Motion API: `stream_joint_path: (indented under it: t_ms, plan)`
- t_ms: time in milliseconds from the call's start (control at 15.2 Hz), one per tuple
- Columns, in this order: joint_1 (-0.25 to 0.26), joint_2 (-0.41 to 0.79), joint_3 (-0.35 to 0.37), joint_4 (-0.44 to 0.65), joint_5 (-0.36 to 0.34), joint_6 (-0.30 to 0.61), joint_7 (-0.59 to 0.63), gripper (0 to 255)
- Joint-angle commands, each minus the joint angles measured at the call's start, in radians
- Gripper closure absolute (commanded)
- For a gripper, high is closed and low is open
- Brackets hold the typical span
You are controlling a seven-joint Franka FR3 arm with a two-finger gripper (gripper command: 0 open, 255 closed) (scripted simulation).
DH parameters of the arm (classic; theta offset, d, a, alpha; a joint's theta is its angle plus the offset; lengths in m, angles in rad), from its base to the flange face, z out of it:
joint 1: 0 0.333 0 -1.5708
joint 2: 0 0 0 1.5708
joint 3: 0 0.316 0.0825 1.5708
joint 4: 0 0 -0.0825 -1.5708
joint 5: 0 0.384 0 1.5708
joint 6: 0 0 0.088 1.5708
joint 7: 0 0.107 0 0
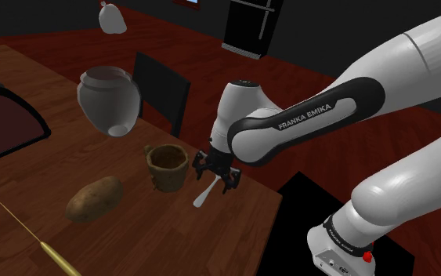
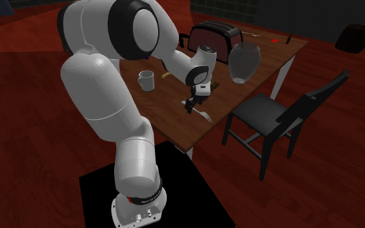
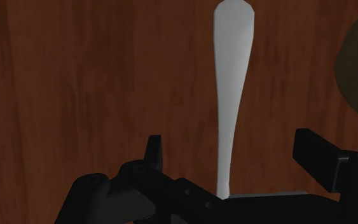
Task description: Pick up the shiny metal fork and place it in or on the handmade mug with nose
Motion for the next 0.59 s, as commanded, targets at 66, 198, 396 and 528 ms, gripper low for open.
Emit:
stream_joint_path:
  t_ms: [66,198,396,528]
  plan:
    - [0.0,0.001,0.0,0.0,-0.001,0.001,0.0,0]
    - [0.0,0.001,0.0,0.0,0.0,0.001,0.0,255]
    - [0.0,0.001,0.0,0.0,-0.001,0.001,0.0,255]
    - [0.0,0.001,0.0,0.0,-0.001,0.001,0.0,255]
